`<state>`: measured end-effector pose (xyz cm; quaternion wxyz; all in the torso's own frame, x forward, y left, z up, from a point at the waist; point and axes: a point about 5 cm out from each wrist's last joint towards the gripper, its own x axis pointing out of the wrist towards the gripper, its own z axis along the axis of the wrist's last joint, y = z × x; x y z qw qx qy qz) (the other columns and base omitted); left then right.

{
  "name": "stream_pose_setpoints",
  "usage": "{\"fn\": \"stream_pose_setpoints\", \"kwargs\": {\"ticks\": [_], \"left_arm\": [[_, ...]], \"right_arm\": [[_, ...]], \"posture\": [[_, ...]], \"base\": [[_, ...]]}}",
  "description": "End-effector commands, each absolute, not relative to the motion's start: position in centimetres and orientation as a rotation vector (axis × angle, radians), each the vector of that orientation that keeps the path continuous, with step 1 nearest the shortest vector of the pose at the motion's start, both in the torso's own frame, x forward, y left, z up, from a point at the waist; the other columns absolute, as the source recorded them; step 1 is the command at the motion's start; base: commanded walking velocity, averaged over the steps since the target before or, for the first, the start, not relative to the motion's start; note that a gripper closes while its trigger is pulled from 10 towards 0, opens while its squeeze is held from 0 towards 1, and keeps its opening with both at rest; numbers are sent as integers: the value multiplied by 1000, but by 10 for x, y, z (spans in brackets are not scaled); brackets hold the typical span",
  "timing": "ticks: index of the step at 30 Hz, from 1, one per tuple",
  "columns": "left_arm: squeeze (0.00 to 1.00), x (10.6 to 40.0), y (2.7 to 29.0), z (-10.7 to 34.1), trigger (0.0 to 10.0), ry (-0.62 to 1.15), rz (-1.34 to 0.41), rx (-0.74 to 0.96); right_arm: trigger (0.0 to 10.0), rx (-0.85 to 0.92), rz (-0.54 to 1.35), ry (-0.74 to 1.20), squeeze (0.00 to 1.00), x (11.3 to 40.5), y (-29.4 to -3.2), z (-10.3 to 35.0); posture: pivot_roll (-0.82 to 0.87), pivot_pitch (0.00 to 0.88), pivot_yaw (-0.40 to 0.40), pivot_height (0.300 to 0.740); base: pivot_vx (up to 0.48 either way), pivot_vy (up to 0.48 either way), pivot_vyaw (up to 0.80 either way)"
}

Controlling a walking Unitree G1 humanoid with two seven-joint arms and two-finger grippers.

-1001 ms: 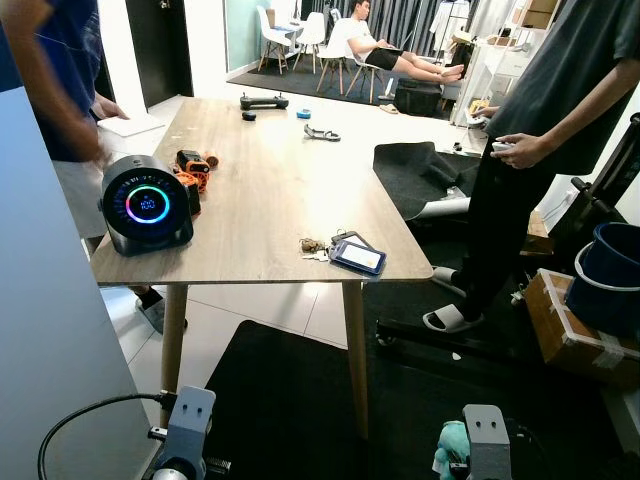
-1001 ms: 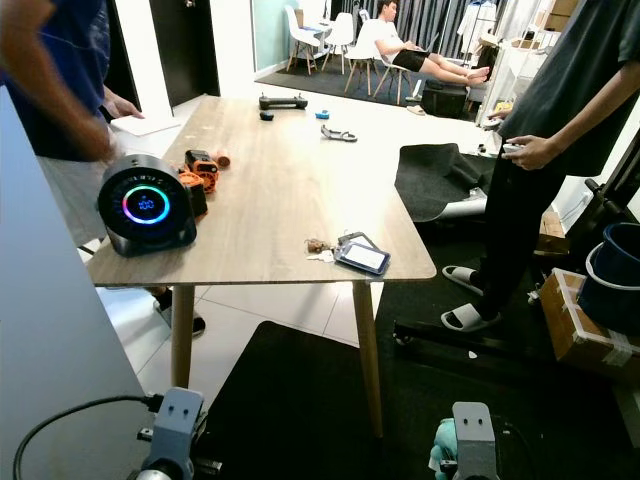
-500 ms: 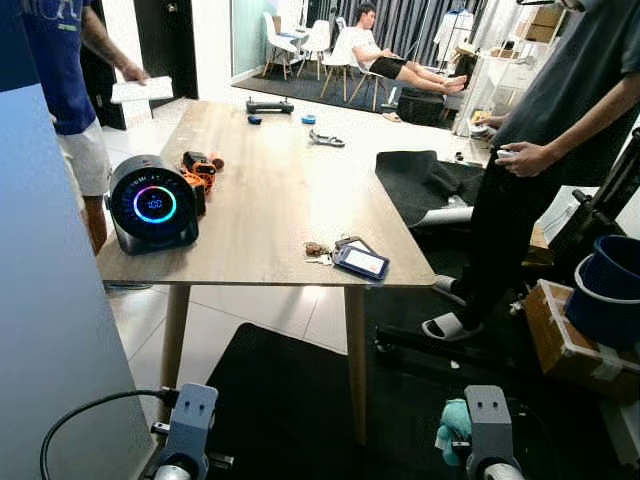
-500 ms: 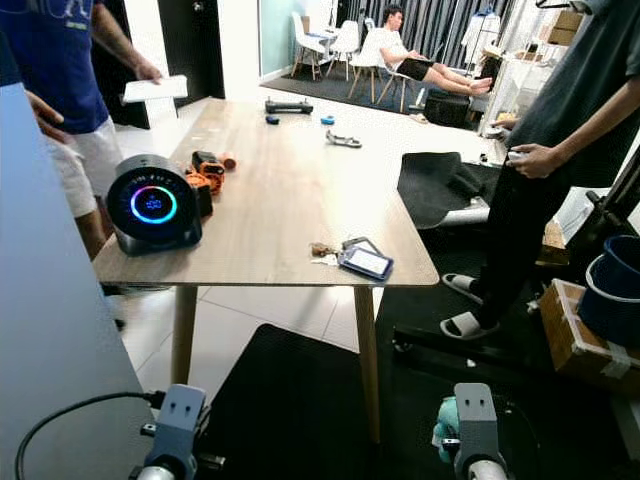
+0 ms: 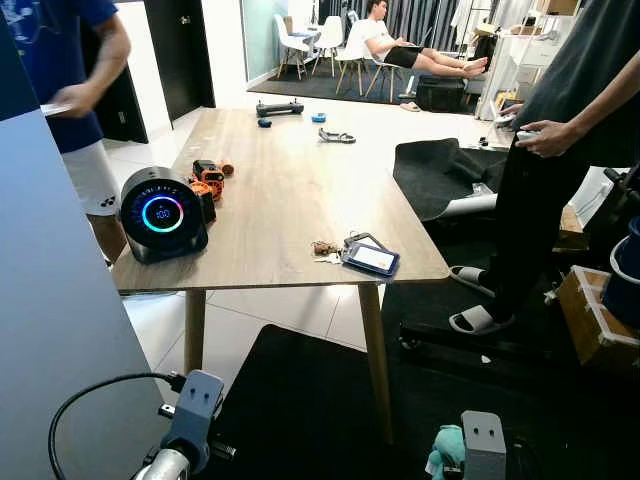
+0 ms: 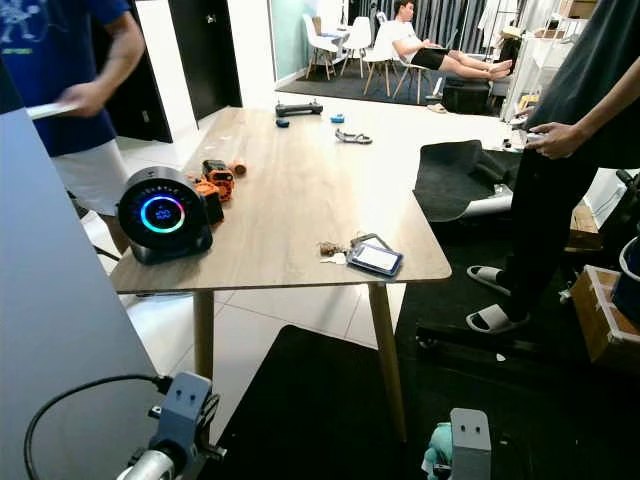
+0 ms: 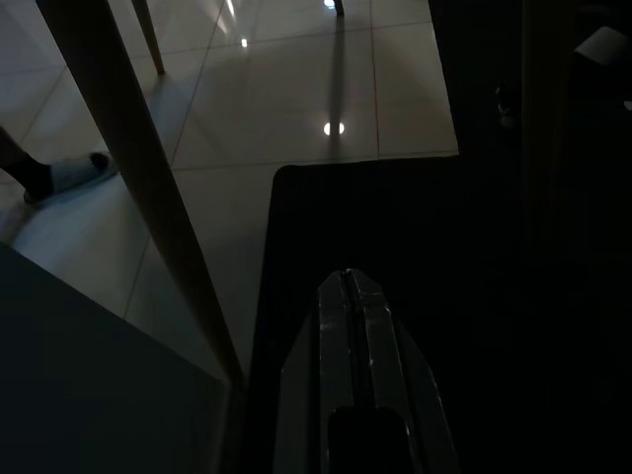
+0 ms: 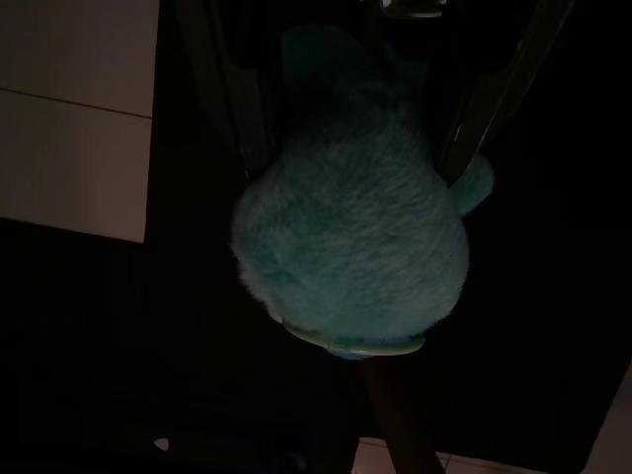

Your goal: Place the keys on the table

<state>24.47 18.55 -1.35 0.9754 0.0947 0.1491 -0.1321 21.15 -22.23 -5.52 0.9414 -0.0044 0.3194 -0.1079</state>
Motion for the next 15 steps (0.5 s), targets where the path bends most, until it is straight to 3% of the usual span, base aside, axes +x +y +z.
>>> {"fn": "stream_pose_setpoints", "kwargs": {"ticks": [1, 15], "left_arm": [[0, 237, 181, -22, 10000, 341, -249, 163], [0, 228, 177, -32, 10000, 395, -221, 129]], "right_arm": [[10000, -9, -213, 661, 0, 209, -222, -57], [10000, -31, -145, 680, 0, 208, -213, -60]], "posture": [[93, 19, -5, 740], [89, 21, -32, 740]], "base": [[0, 0, 0], [20, 0, 0]]}}
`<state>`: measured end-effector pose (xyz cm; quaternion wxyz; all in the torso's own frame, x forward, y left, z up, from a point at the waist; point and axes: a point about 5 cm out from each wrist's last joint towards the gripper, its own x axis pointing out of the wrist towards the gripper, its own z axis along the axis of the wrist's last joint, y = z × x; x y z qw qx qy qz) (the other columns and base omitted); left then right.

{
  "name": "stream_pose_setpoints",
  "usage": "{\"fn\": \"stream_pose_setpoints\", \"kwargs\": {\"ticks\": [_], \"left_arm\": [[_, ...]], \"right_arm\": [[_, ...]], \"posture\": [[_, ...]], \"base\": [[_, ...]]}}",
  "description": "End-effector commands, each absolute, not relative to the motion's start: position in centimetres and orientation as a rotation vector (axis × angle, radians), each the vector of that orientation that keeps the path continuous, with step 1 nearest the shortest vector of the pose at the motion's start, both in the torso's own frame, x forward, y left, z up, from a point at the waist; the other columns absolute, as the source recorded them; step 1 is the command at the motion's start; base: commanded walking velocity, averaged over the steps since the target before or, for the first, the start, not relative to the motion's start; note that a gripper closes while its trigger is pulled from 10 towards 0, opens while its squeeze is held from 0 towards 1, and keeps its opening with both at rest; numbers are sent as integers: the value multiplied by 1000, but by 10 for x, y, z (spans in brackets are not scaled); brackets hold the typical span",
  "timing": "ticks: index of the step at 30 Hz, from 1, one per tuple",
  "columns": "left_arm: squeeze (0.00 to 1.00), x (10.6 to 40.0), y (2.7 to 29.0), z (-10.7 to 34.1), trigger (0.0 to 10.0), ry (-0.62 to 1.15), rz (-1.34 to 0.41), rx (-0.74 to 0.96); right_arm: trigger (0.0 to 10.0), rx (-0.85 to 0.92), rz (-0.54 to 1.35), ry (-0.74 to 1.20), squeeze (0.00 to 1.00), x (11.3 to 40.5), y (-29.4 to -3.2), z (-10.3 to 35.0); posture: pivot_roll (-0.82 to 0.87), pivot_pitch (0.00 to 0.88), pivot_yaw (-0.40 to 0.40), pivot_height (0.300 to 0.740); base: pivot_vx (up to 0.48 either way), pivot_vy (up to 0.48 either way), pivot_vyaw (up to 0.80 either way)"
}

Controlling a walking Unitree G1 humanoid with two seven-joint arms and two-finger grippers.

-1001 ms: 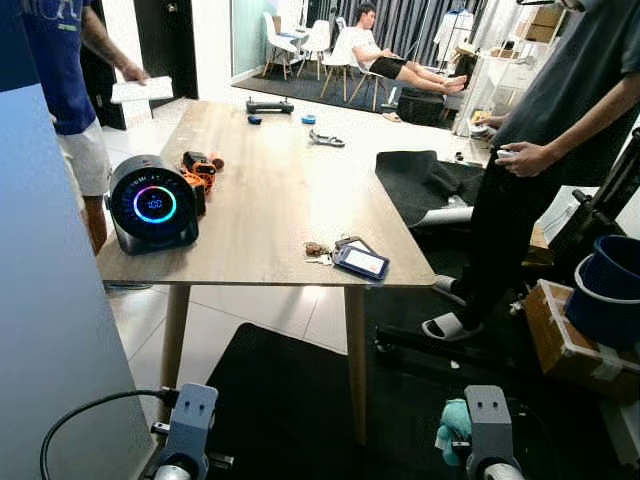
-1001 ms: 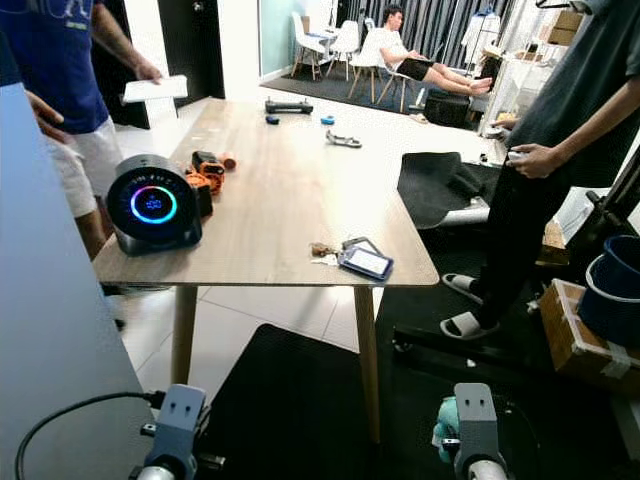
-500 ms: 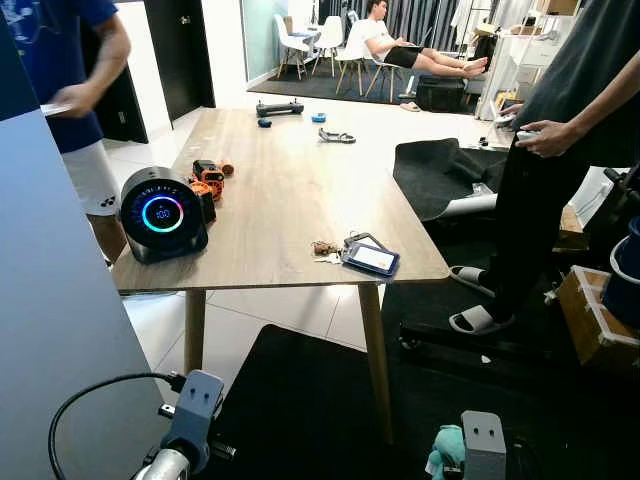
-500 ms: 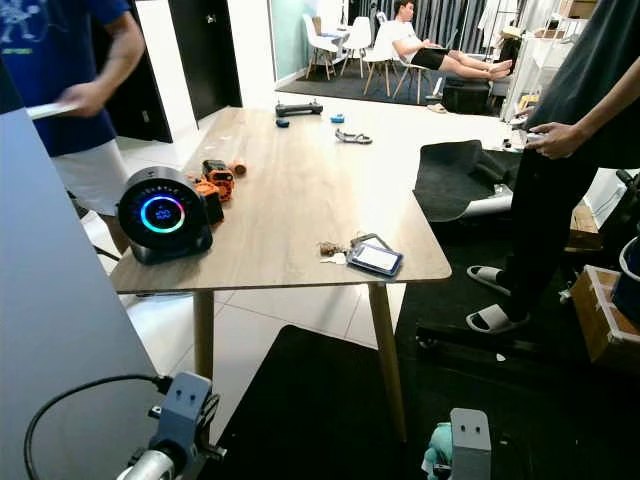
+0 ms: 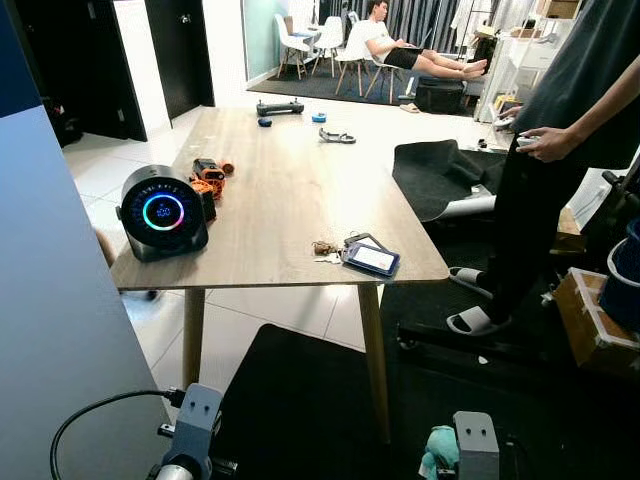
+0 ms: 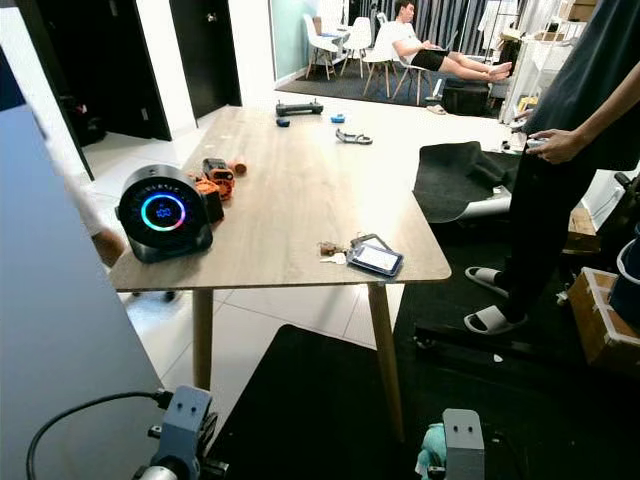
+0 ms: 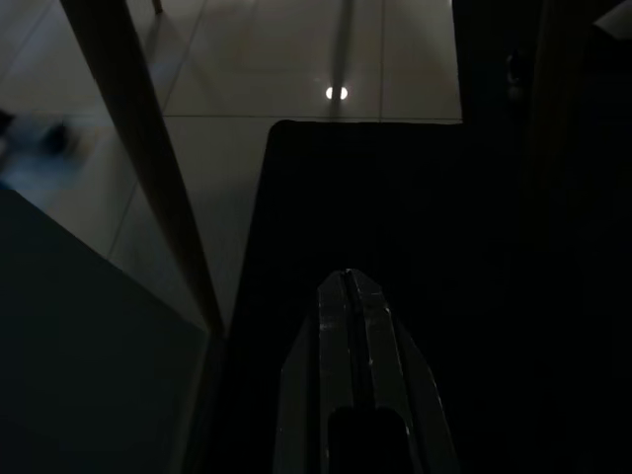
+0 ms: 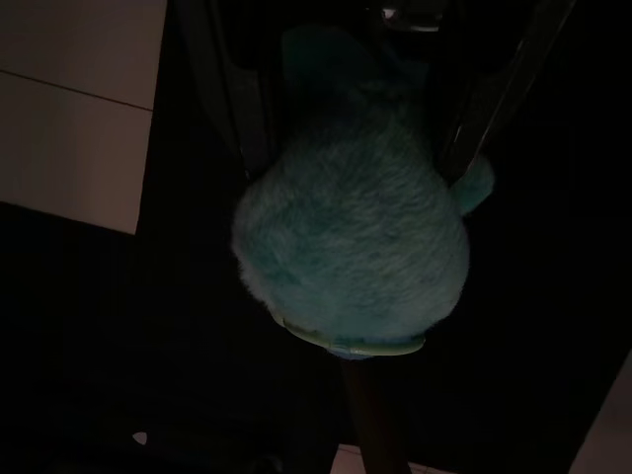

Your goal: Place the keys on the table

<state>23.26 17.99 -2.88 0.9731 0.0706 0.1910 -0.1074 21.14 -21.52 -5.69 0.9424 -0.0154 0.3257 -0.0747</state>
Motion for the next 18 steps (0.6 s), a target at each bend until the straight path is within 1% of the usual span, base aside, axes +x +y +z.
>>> {"fn": "stream_pose_setpoints", "kwargs": {"ticks": [1, 18], "left_arm": [[0, 228, 177, -32, 10000, 394, -220, 129], [0, 228, 180, -31, 10000, 383, -199, 115]], "right_arm": [[10000, -31, -143, 679, 0, 208, -213, -60], [10000, -46, -119, 678, 0, 212, -213, -57]], "posture": [[89, 21, -32, 740], [94, 17, -50, 740]], "base": [[277, 0, 0], [331, 0, 0]]}}
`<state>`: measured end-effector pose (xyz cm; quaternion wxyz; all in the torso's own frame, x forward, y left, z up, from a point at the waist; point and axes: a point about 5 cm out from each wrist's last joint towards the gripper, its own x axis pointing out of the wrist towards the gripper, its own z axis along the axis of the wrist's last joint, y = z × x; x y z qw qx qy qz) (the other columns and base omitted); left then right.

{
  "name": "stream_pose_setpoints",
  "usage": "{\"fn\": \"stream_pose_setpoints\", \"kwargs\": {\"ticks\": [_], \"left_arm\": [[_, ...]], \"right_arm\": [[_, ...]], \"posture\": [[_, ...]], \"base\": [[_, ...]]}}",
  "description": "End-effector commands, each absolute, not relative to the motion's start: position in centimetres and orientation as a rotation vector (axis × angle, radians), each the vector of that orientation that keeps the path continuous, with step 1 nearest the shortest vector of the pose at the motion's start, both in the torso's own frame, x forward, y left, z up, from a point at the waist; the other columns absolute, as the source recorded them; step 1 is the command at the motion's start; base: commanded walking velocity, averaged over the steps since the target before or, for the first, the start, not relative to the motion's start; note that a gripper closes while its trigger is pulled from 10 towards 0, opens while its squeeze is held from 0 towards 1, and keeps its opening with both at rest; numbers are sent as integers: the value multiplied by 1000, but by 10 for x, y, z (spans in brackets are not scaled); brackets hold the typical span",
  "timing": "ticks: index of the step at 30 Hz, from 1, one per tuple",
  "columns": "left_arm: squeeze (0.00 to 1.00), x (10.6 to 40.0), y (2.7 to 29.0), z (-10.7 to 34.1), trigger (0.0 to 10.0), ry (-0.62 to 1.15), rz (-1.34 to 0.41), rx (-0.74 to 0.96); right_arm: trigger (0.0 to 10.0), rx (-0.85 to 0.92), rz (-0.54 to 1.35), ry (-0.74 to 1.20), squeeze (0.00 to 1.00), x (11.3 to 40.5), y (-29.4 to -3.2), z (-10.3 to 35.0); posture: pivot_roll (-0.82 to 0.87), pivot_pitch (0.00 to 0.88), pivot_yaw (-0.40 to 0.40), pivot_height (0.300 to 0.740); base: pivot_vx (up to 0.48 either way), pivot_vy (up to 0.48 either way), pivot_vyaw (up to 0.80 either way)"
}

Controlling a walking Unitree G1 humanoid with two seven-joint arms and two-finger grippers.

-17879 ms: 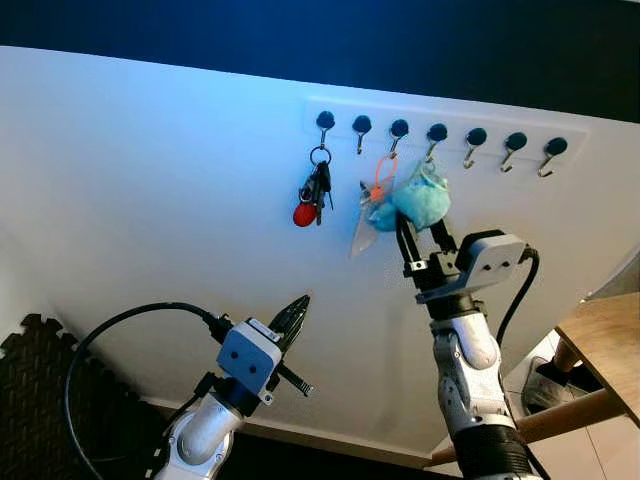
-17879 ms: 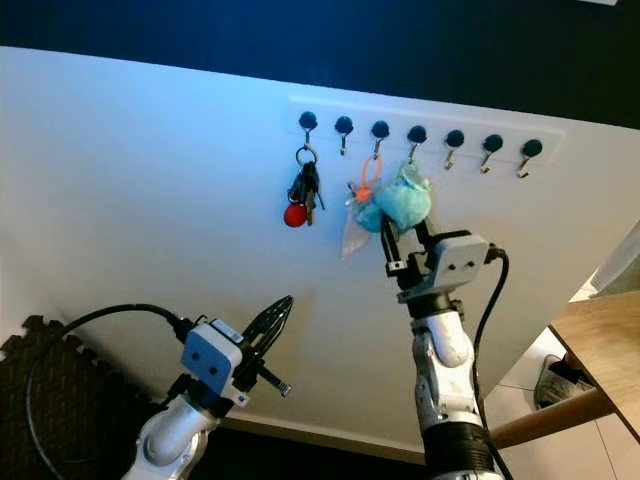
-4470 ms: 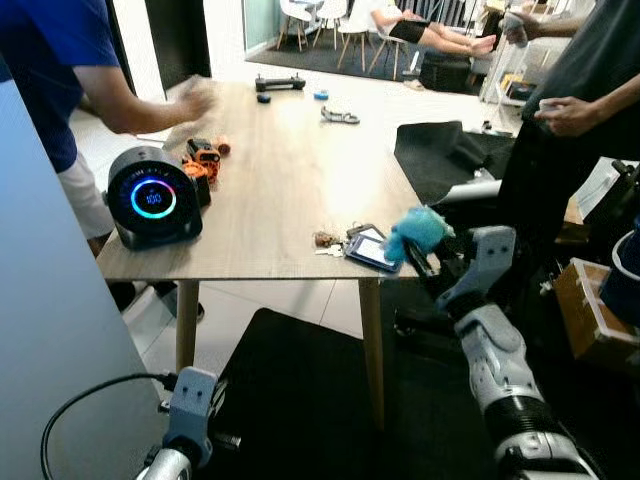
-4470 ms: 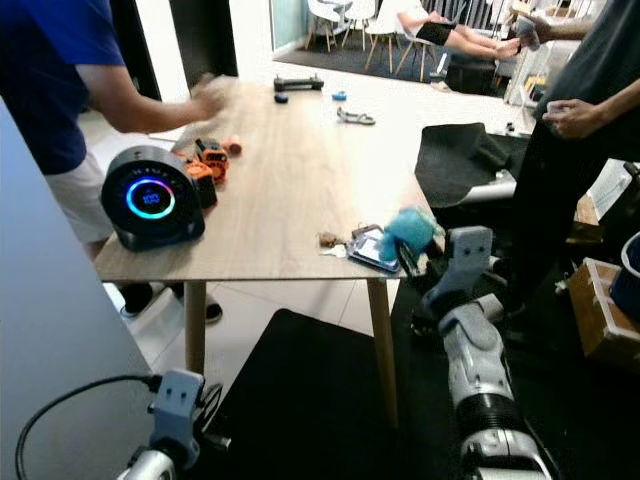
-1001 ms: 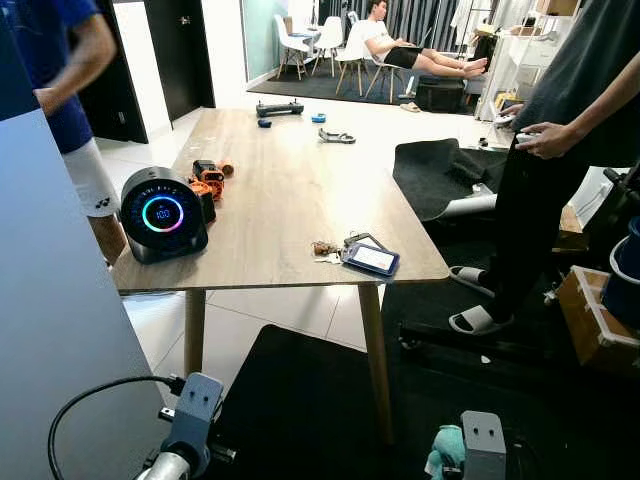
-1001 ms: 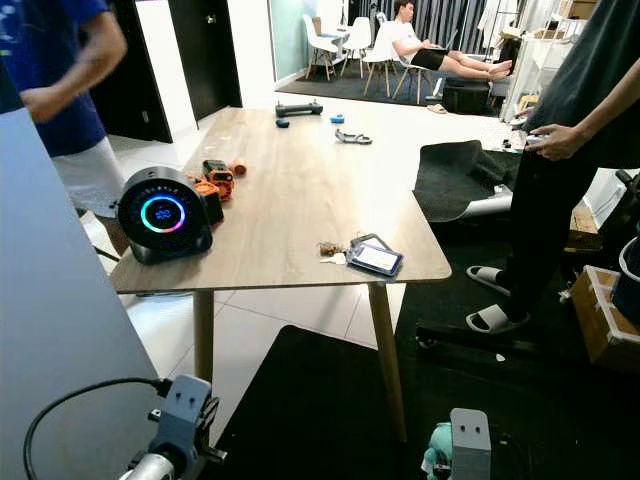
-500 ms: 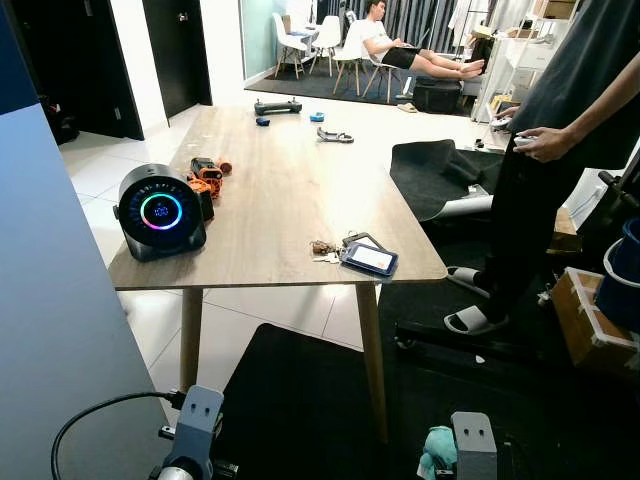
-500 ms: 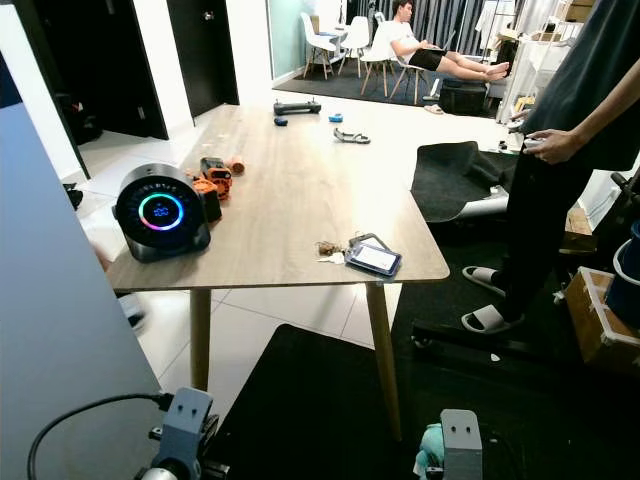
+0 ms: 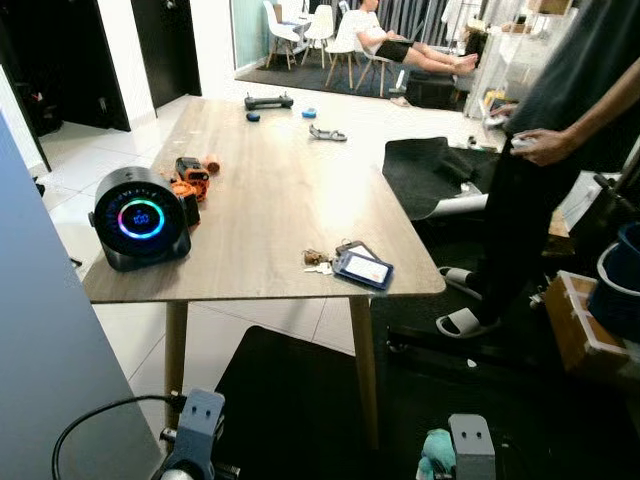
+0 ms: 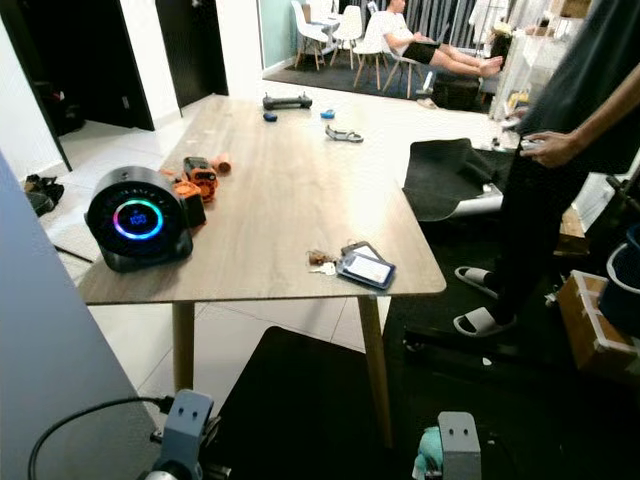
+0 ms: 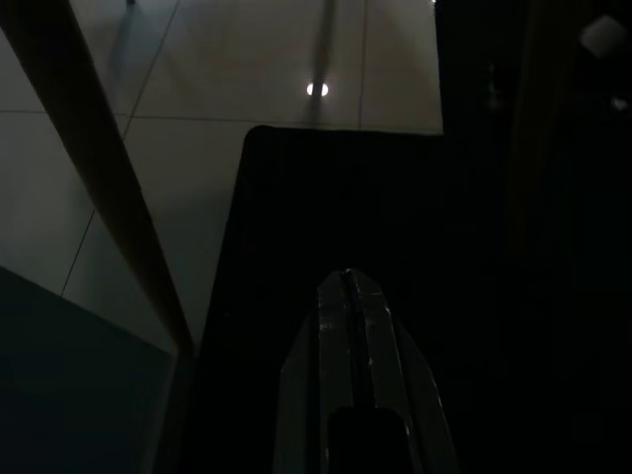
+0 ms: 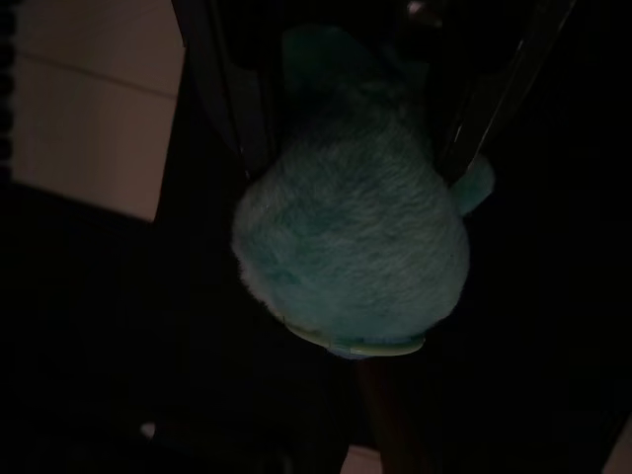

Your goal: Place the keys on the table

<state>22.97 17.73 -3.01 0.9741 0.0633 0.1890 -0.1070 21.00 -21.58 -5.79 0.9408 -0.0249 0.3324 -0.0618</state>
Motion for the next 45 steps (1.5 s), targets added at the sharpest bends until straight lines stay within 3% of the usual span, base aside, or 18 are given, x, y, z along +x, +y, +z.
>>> {"fn": "stream_pose_setpoints", "kwargs": {"ticks": [1, 45], "left_arm": [[0, 228, 180, -31, 10000, 383, -198, 114], [0, 230, 183, -28, 10000, 360, -195, 119]], "right_arm": [[10000, -46, -119, 677, 0, 213, -213, -57], [10000, -42, -120, 649, 0, 222, -217, -51]], "posture": [[94, 17, -50, 740], [97, 7, -46, 740]], "base": [[330, 0, 0], [19, 0, 0]]}}
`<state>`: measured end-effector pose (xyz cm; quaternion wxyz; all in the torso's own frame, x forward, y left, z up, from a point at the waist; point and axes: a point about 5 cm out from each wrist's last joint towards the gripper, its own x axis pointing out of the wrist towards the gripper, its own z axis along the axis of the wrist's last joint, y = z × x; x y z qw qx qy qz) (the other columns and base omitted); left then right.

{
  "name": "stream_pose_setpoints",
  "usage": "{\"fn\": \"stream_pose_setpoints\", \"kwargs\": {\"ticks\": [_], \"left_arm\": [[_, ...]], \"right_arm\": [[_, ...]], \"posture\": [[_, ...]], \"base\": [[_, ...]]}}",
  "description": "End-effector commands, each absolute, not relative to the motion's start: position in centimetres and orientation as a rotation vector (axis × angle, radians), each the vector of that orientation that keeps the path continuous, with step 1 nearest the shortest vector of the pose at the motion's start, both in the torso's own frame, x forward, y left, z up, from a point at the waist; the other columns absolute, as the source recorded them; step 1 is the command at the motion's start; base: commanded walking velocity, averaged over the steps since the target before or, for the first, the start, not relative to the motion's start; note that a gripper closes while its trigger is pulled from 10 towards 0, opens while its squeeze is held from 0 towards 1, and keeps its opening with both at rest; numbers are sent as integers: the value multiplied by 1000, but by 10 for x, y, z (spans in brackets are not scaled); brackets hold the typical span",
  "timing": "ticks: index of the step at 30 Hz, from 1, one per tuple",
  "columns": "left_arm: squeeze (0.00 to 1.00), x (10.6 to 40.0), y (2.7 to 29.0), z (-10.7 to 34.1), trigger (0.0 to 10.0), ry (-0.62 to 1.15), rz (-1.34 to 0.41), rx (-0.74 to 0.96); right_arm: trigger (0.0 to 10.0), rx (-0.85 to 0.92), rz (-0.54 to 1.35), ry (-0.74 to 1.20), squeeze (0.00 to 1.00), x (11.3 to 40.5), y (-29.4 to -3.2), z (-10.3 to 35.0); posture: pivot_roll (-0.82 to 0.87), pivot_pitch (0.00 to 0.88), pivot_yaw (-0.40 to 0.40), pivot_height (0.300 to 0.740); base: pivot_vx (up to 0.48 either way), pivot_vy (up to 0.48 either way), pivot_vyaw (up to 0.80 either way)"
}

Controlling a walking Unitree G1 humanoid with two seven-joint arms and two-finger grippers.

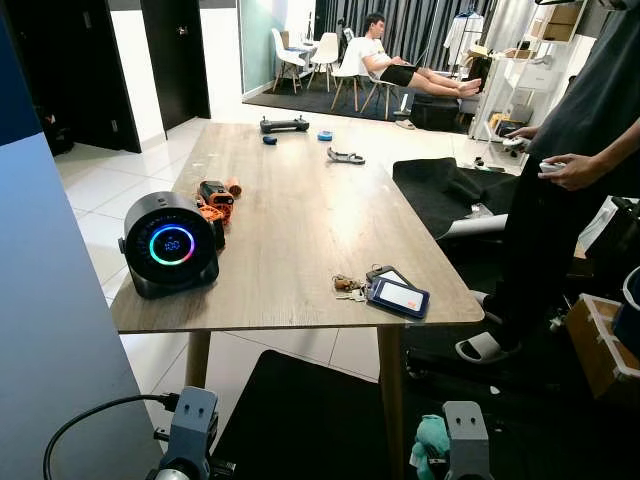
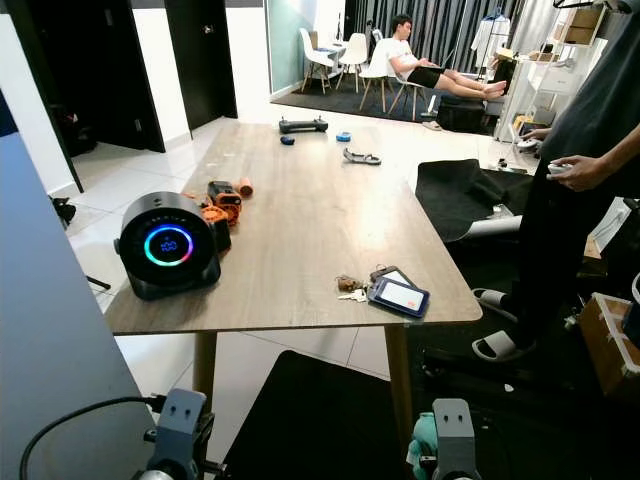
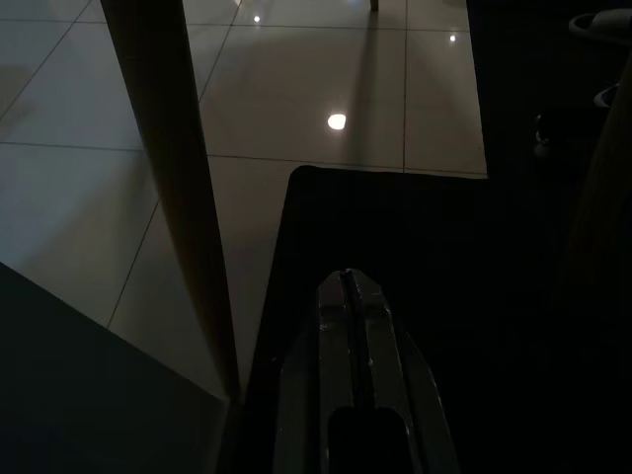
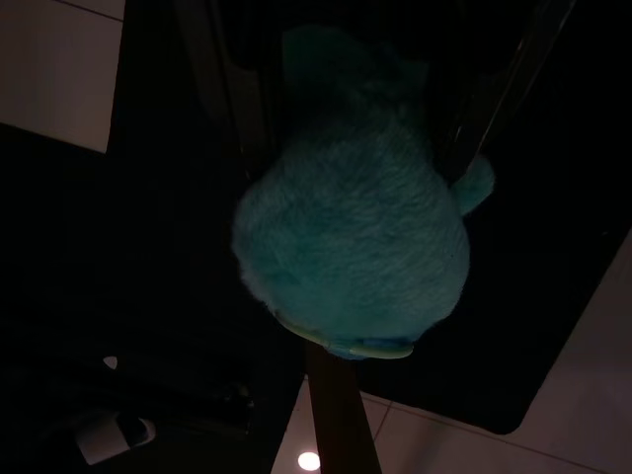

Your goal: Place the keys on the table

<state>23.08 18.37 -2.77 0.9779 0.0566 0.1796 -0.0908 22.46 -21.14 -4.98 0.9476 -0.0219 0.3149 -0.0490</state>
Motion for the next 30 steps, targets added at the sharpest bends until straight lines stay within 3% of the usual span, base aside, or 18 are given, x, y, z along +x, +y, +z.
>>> {"fn": "stream_pose_setpoints", "kwargs": {"ticks": [1, 5, 13, 30], "left_arm": [[0, 230, 183, -28, 10000, 359, -200, 122], [0, 229, 182, -28, 10000, 355, -216, 135], [0, 228, 182, -29, 10000, 356, -221, 146], [0, 228, 184, -29, 10000, 360, -209, 124]], "right_arm": [[10000, -42, -124, 649, 0, 221, -218, -51], [10000, -40, -133, 652, 0, 220, -220, -51], [10000, -41, -130, 657, 0, 218, -218, -53], [10000, -43, -135, 655, 0, 219, -220, -52]], "posture": [[97, 7, -46, 740], [96, 8, -45, 740], [95, 10, -46, 740], [95, 8, -43, 740]], "base": [[0, 0, 0], [0, 0, 0], [0, -480, 0], [0, 0, 0]]}}
